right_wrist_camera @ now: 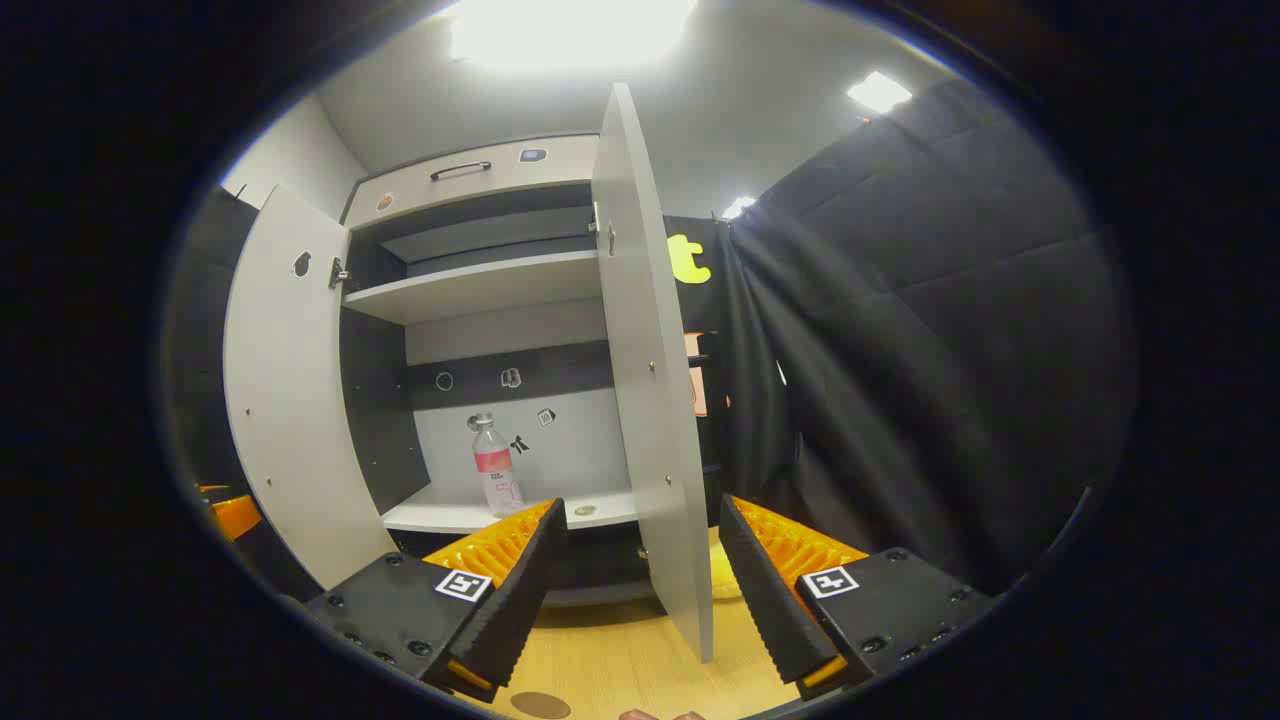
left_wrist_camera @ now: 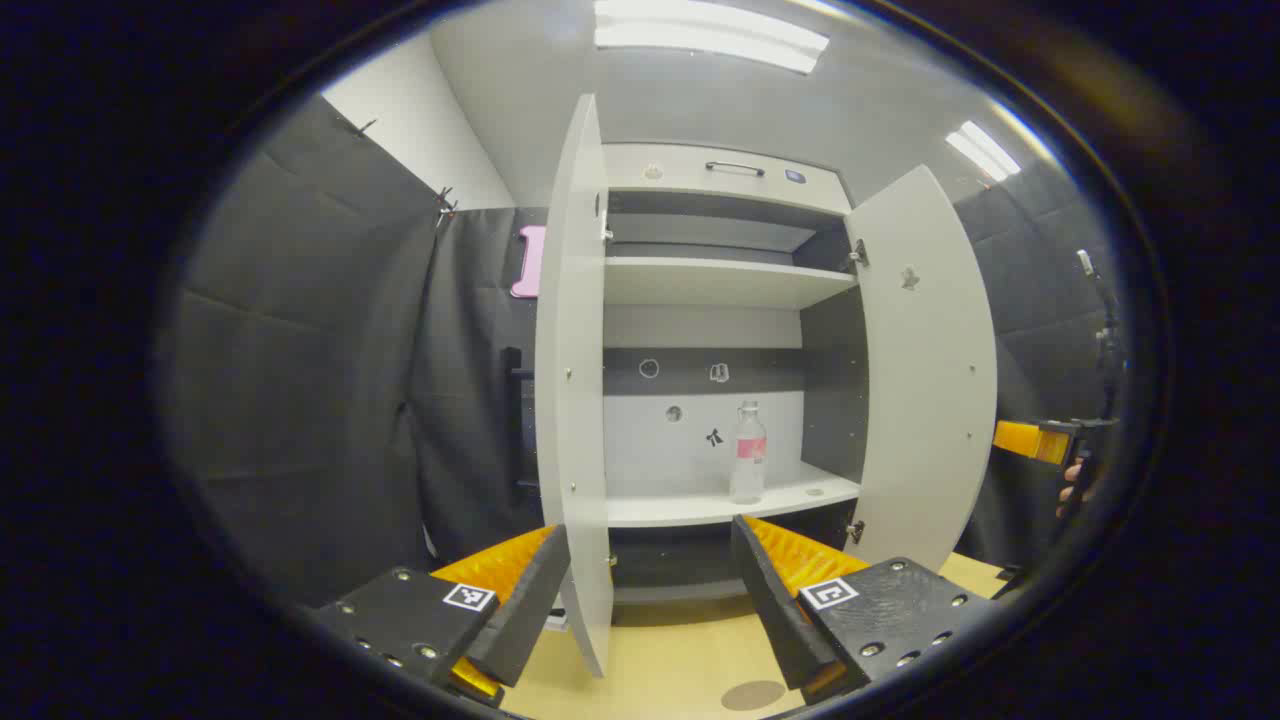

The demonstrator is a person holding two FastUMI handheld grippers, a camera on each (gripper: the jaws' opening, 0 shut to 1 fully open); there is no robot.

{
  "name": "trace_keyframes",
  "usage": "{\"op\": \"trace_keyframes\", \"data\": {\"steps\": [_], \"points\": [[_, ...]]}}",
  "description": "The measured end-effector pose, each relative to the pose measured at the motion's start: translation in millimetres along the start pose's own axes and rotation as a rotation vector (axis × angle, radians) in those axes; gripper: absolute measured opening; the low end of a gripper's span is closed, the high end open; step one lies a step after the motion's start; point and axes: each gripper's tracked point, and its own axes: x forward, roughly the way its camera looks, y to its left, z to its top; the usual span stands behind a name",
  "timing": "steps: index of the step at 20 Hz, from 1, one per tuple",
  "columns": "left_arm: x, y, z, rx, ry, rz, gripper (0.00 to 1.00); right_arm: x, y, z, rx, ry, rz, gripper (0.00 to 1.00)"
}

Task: Grasp the bottle in the cabinet with the left hand and place it on the coaster, then close the right door with the right hand and the left door with the left hand.

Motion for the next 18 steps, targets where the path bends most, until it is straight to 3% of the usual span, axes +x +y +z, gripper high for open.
{"op": "trace_keyframes", "data": {"steps": [2,3,13,18], "points": [[-3.5,3.8,-0.7,-0.008,-0.002,0.009,0.94,-0.5,1.9,-0.9,-0.002,0.001,0.0,0.92],[-4.4,6.0,-2.3,-0.012,0.001,0.012,0.94,-0.8,2.8,-1.3,-0.003,0.005,0.0,0.96],[-10.4,6.0,-13.7,-0.025,0.027,0.013,0.94,-6.5,3.5,-8.0,0.007,0.041,-0.005,0.97],[-11.9,3.2,-31.7,-0.044,0.055,0.014,0.94,-9.0,-15.5,-14.1,0.01,0.072,-0.066,0.97]]}}
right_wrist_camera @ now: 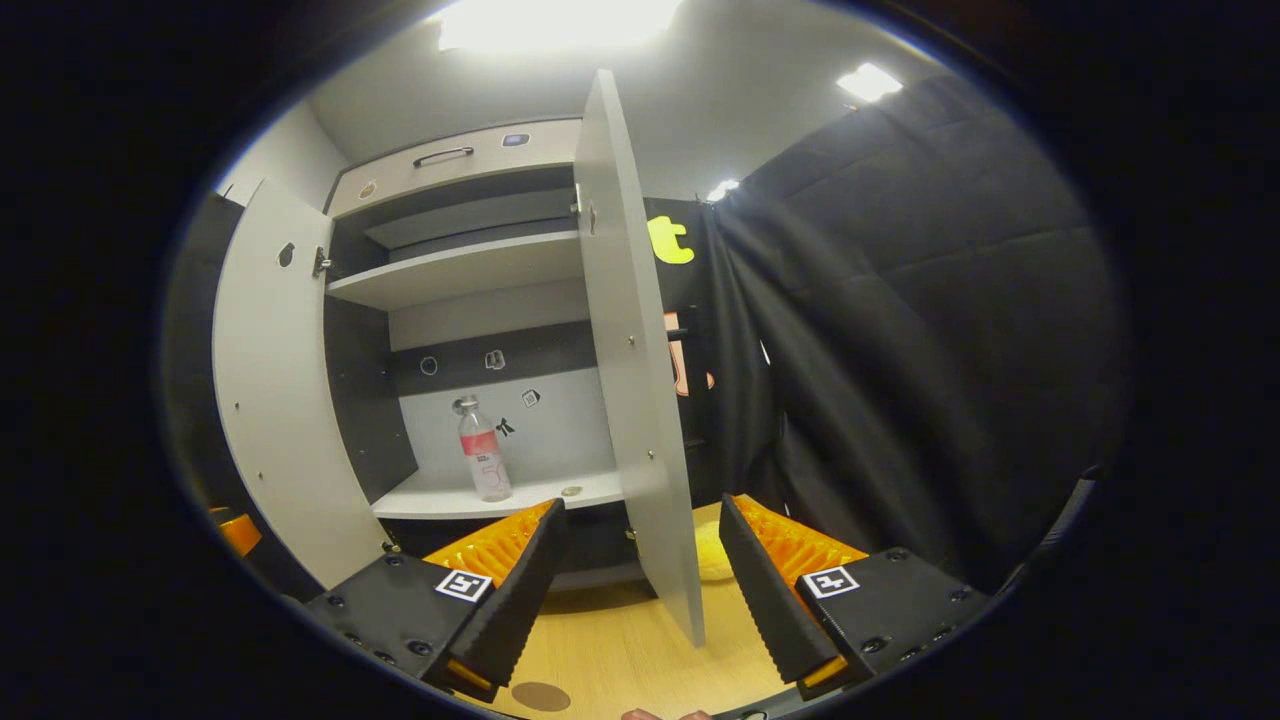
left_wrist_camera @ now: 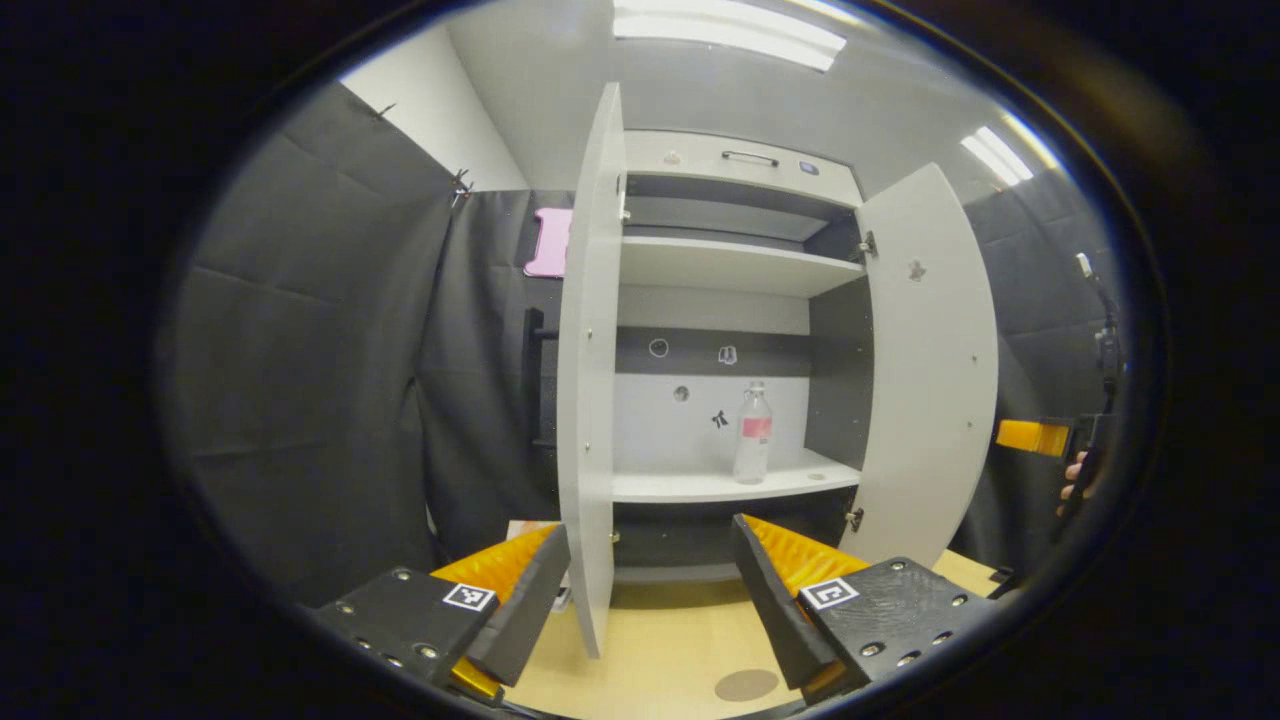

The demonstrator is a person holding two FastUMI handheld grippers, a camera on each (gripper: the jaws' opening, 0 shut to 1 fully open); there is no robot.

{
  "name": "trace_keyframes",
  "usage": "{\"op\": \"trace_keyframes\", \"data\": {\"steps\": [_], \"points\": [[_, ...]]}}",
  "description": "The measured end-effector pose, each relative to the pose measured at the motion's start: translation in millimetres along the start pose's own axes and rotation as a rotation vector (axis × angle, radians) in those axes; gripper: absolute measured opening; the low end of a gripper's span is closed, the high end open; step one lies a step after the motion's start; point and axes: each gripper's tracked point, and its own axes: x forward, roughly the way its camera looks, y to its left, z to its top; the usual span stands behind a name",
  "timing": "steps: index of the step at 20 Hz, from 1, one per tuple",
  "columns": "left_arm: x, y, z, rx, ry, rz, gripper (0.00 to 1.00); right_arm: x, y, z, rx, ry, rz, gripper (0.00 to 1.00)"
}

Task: Grasp the bottle in the cabinet with the left hand and place it on the coaster, then close the right door with the right hand and the left door with the left hand.

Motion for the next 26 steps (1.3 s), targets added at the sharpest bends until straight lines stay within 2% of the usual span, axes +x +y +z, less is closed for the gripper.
{"op": "trace_keyframes", "data": {"steps": [3,4,5,6,7,13,14,15,16,17,18,19,23,24,25,26], "points": [[0.1,-3.2,-12.3,0.028,0.021,0.003,0.99,0.6,-8.9,-1.4,-0.01,0.02,-0.02,0.97],[-0.2,-6.8,-16.8,0.035,0.029,-0.003,0.94,0.0,-12.8,-1.2,-0.018,0.025,-0.028,0.97],[0.1,-12.2,-20.6,0.038,0.035,-0.015,0.94,-0.7,-15.8,-0.5,-0.027,0.027,-0.034,0.97],[1.2,-18.5,-24.9,0.038,0.04,-0.03,0.97,-1.0,-18.6,1.2,-0.035,0.03,-0.043,0.97],[2.6,-25.9,-27.2,0.035,0.043,-0.048,0.94,-2.3,-21.3,2.2,-0.041,0.031,-0.048,0.97],[19.8,-64.3,-29.9,0.012,0.053,-0.154,0.94,-7.0,-40.0,5.6,-0.045,0.039,-0.091,0.97],[24.1,-70.6,-28.6,0.009,0.054,-0.17,0.94,-8.9,-44.2,5.5,-0.039,0.042,-0.101,0.92],[30.1,-76.1,-27.9,0.003,0.056,-0.187,0.94,-10.4,-48.0,6.5,-0.031,0.045,-0.109,0.96],[36.1,-82.7,-25.8,-0.006,0.055,-0.207,0.92,-13.7,-53.4,6.6,-0.029,0.048,-0.12,0.97],[43.0,-92.0,-23.9,-0.018,0.052,-0.236,0.95,-16.6,-61.3,8.4,-0.034,0.043,-0.143,0.92],[52.2,-103.4,-21.5,-0.031,0.049,-0.266,0.95,-18.2,-70.5,10.0,-0.042,0.035,-0.17,0.97],[61.7,-113.1,-21.6,-0.039,0.051,-0.287,0.94,-18.9,-79.7,12.5,-0.05,0.028,-0.196,0.97],[109.1,-140.5,-13.9,-0.056,0.062,-0.317,0.94,-9.5,-114.1,16.7,-0.057,0.015,-0.288,0.97],[123.4,-144.5,-10.2,-0.06,0.064,-0.316,1.0,-3.2,-120.1,16.8,-0.051,0.017,-0.292,0.97],[137.9,-146.8,-7.3,-0.062,0.065,-0.312,1.0,3.8,-124.0,18.1,-0.046,0.02,-0.292,0.97],[152.4,-149.2,-4.9,-0.064,0.061,-0.309,0.94,10.7,-128.2,19.2,-0.046,0.018,-0.293,0.97]]}}
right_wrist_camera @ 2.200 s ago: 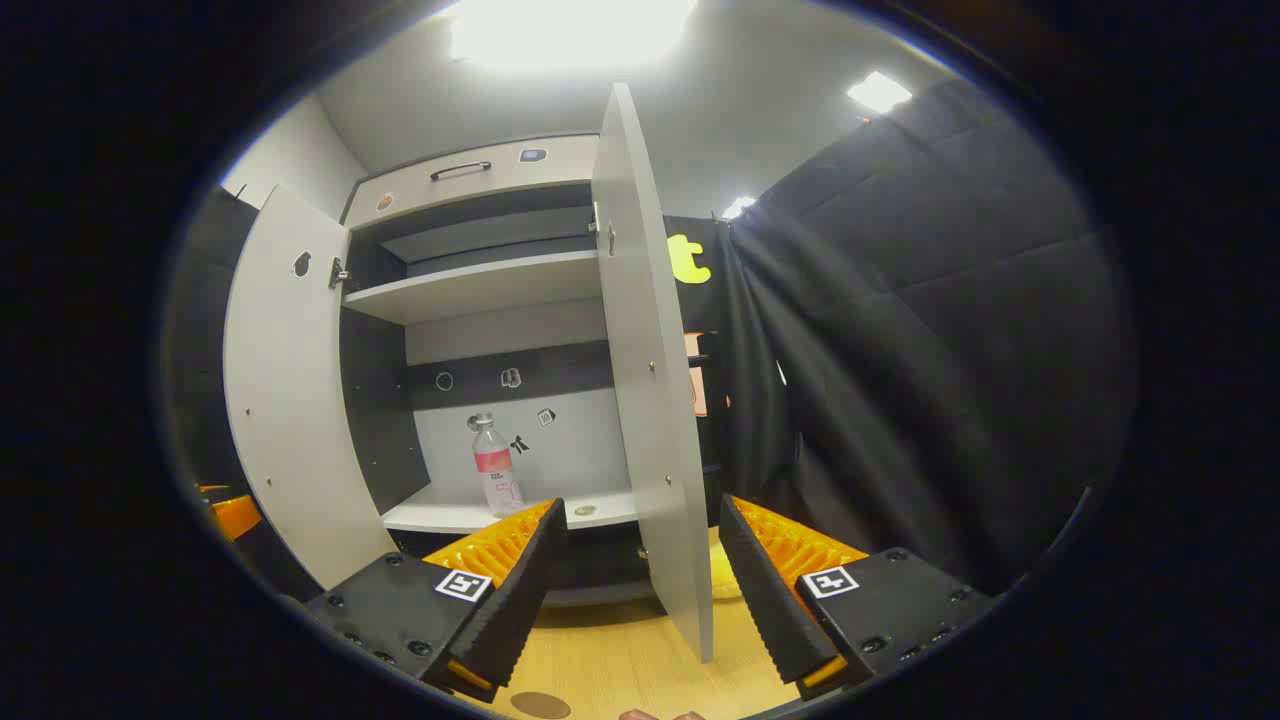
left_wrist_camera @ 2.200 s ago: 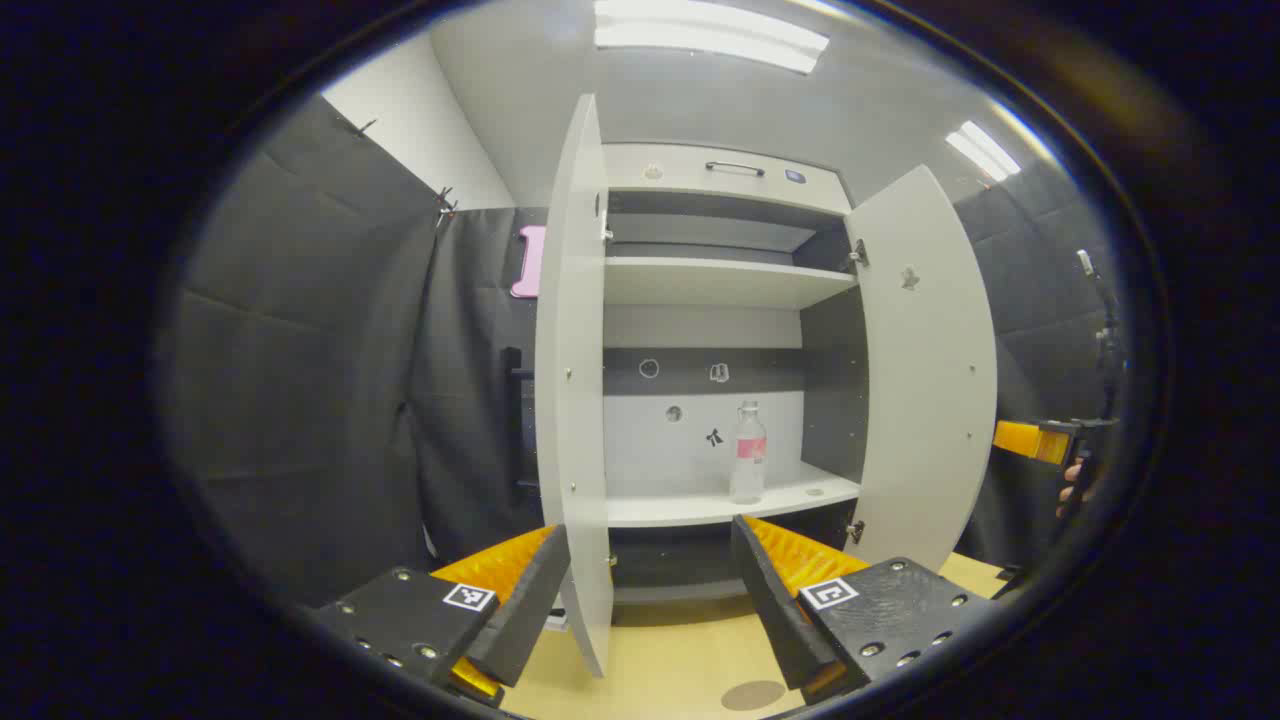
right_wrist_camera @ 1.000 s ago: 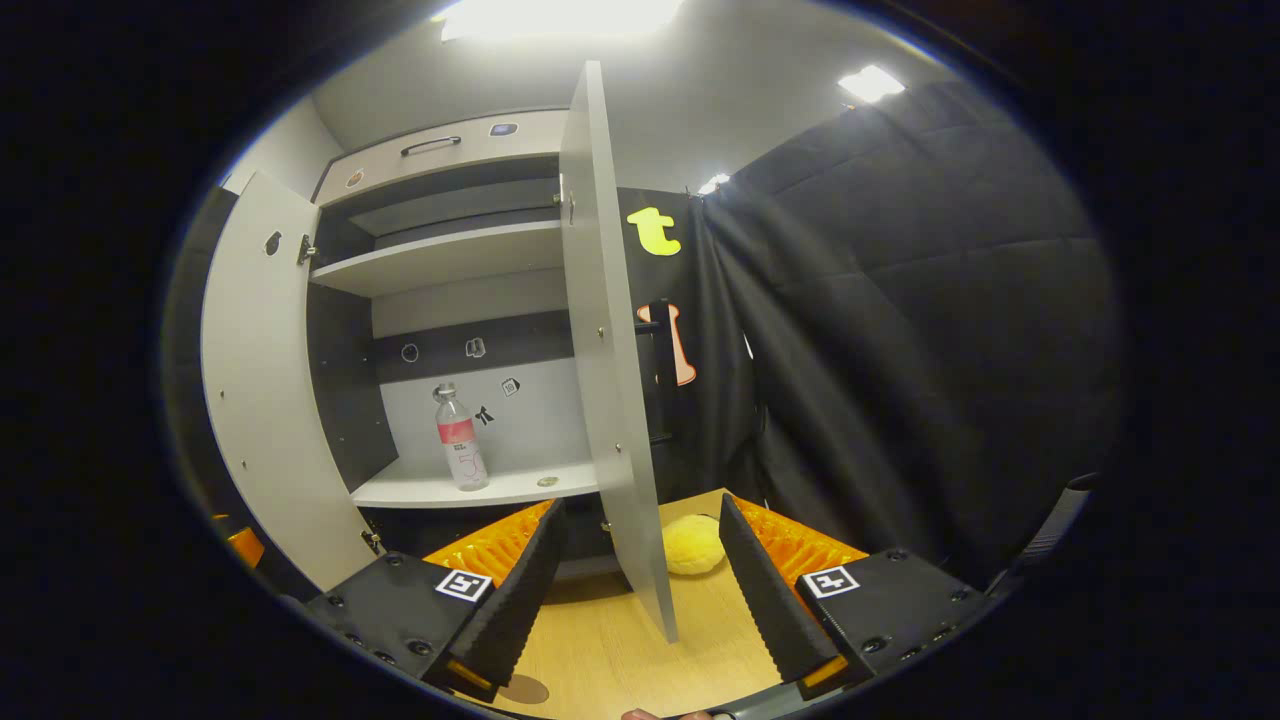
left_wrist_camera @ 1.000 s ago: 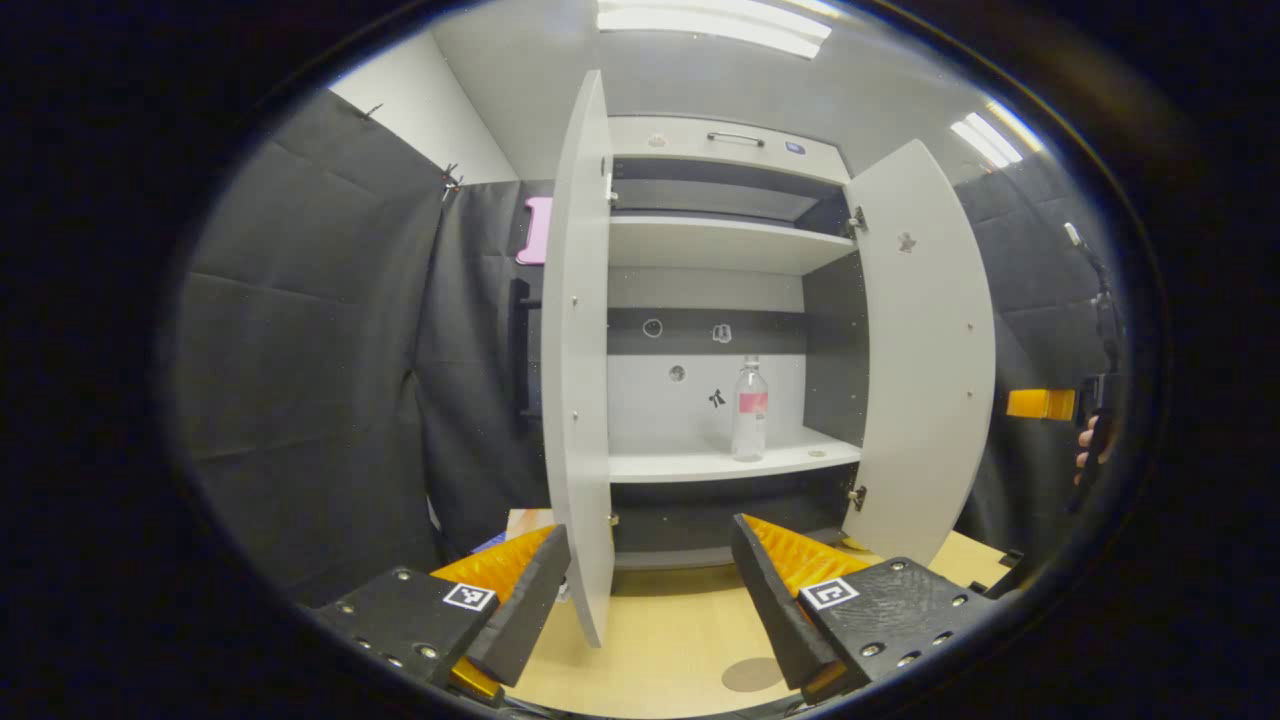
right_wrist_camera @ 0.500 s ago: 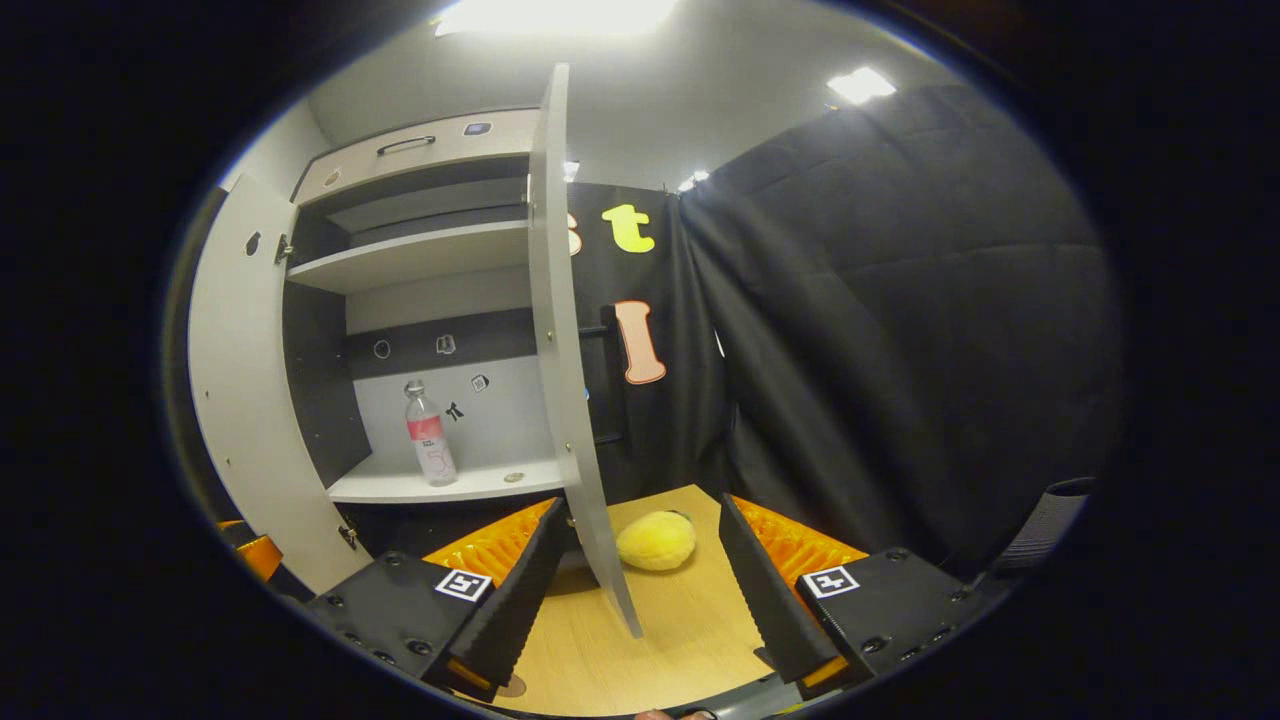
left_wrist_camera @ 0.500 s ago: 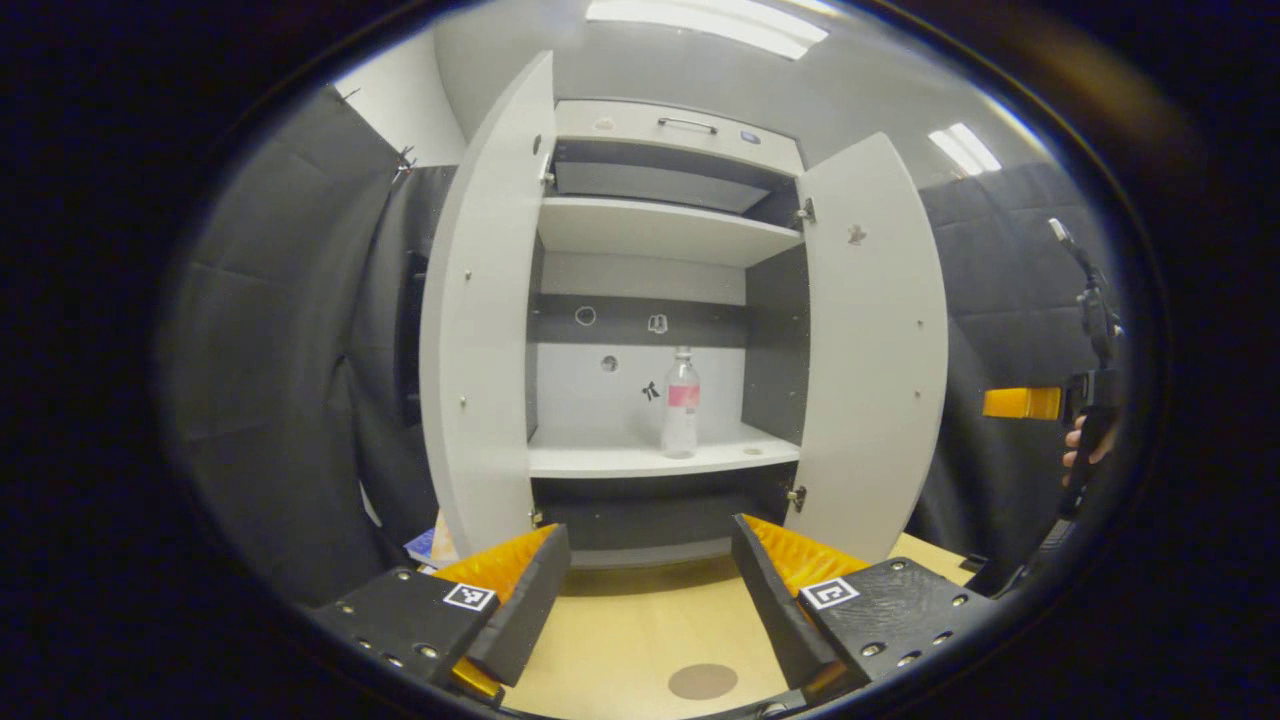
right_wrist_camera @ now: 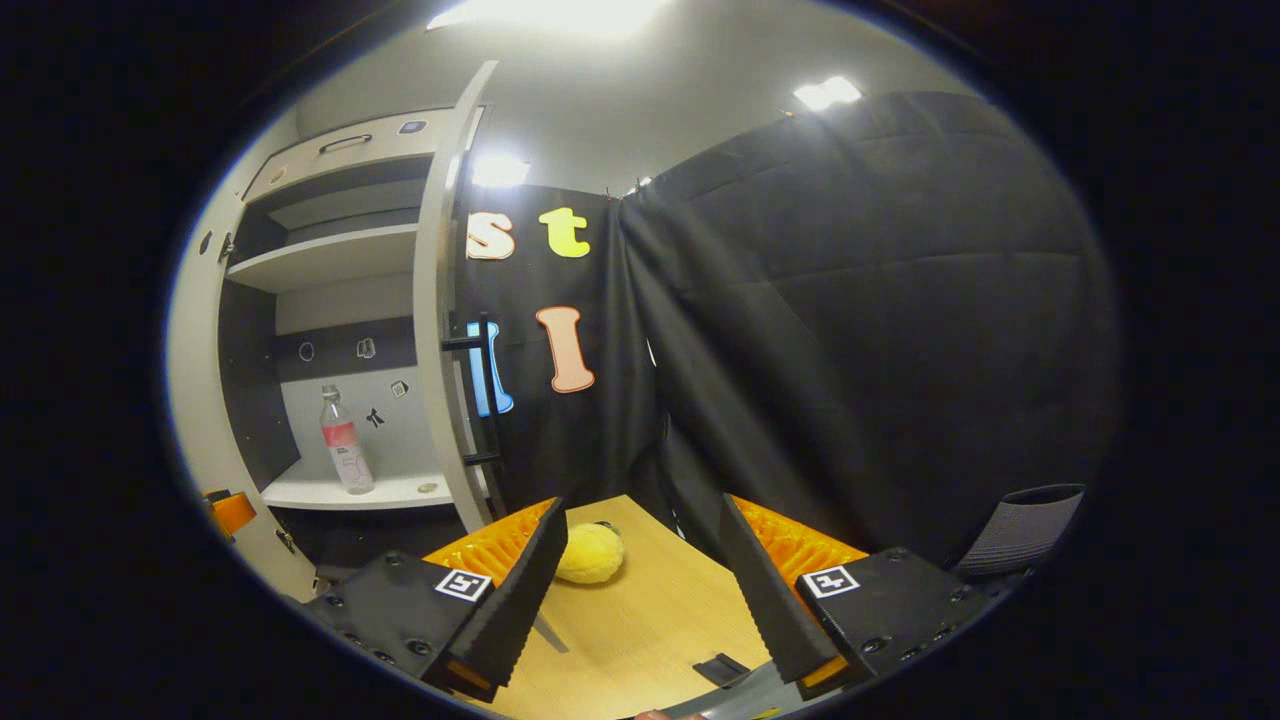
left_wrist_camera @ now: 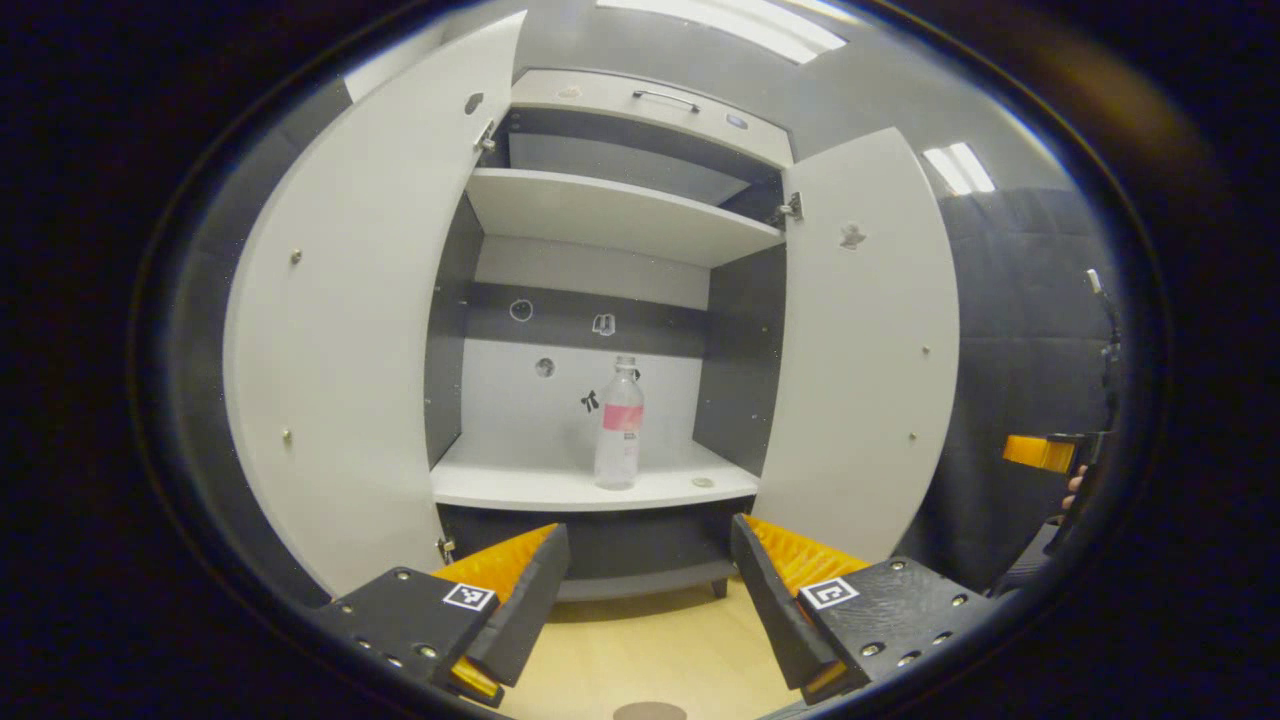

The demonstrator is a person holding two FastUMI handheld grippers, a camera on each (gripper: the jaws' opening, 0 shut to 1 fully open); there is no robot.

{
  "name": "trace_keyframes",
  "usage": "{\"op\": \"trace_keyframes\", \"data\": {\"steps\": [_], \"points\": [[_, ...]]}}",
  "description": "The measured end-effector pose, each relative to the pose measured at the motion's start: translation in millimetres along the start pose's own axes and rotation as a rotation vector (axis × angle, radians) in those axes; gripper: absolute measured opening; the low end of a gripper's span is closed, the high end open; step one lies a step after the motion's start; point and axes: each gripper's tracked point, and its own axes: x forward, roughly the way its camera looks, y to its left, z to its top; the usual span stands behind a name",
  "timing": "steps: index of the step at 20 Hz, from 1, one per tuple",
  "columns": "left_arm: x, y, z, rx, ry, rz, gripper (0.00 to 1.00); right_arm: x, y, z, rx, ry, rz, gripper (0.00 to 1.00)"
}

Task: Grasp the bottle in the cabinet with the left hand and place it on the coaster, then close the right door with the right hand and the left door with the left hand.

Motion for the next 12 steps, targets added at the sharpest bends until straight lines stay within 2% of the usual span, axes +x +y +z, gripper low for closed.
{"op": "trace_keyframes", "data": {"steps": [1,4,5,6,8,9,10,11,12], "points": [[15.6,2.3,3.3,-0.004,-0.003,0.006,0.92,7.4,-3.8,2.4,-0.002,-0.004,-0.007,0.97],[64.0,10.3,9.2,-0.031,0.006,0.038,1.0,29.3,-13.1,9.3,-0.003,-0.025,-0.018,0.97],[80.1,11.8,11.2,-0.034,0.006,0.049,0.94,38.3,-14.7,10.0,-0.002,-0.026,-0.021,0.97],[95.6,13.0,13.2,-0.03,0.006,0.059,0.94,47.7,-16.3,9.1,-0.002,-0.023,-0.023,0.97],[125.6,17.0,18.6,-0.004,0.008,0.079,0.97,67.1,-19.7,8.2,-0.004,-0.016,-0.026,0.97],[140.1,20.2,22.4,0.014,0.006,0.09,0.94,76.5,-19.8,8.3,-0.002,-0.017,-0.026,0.92],[154.0,22.6,25.5,0.034,0.002,0.099,0.94,85.4,-19.9,7.4,0.0,-0.02,-0.028,0.97],[166.9,24.1,28.3,0.052,0.002,0.107,0.94,93.1,-22.0,9.2,0.001,-0.026,-0.032,0.97],[179.6,25.7,30.5,0.066,0.001,0.111,0.94,101.4,-25.0,9.8,0.001,-0.03,-0.036,0.92]]}}
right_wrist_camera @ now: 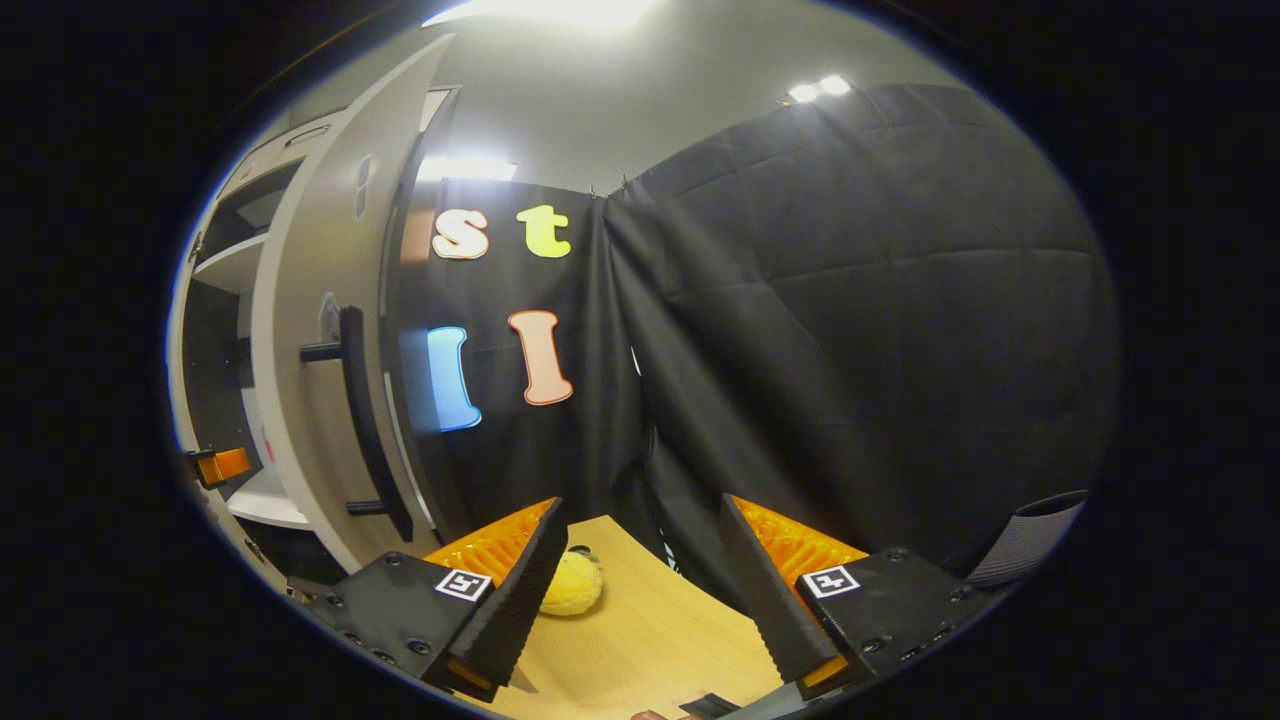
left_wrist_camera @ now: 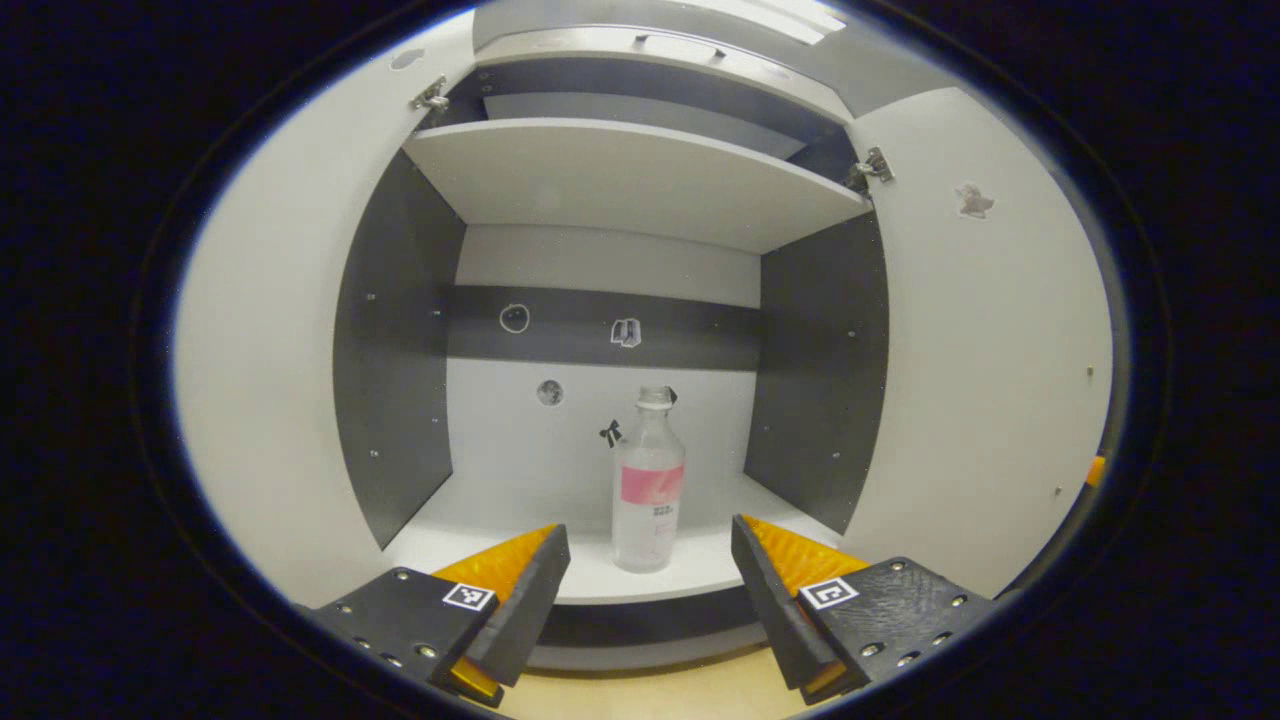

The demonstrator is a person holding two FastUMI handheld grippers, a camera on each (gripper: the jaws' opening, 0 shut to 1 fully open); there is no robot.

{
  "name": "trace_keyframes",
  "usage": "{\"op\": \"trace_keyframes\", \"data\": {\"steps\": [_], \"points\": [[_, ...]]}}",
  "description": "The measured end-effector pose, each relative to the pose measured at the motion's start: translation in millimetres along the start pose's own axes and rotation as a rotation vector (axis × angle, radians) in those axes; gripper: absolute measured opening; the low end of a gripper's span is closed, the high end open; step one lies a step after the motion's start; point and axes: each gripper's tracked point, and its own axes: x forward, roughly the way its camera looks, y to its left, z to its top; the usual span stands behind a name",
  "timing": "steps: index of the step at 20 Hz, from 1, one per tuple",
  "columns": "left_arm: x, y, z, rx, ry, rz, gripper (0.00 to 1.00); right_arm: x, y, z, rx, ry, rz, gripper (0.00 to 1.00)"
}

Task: Grasp the bottle in the cabinet with the left hand and place it on the coaster, then close the right door with the right hand and the left door with the left hand.

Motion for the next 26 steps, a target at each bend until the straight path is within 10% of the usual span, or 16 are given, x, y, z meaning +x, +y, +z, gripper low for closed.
{"op": "trace_keyframes", "data": {"steps": [16,21,26], "points": [[130.3,-10.8,-15.7,0.108,-0.001,0.083,1.0,100.3,-44.4,-11.2,0.047,0.027,-0.028,0.97],[137.8,-12.4,-12.3,0.137,-0.015,0.127,0.7,126.6,-39.9,-20.9,0.048,0.055,0.024,0.97],[130.5,-21.1,-8.9,0.141,0.001,0.132,0.71,140.2,-39.9,-34.2,0.05,0.082,0.065,0.97]]}}
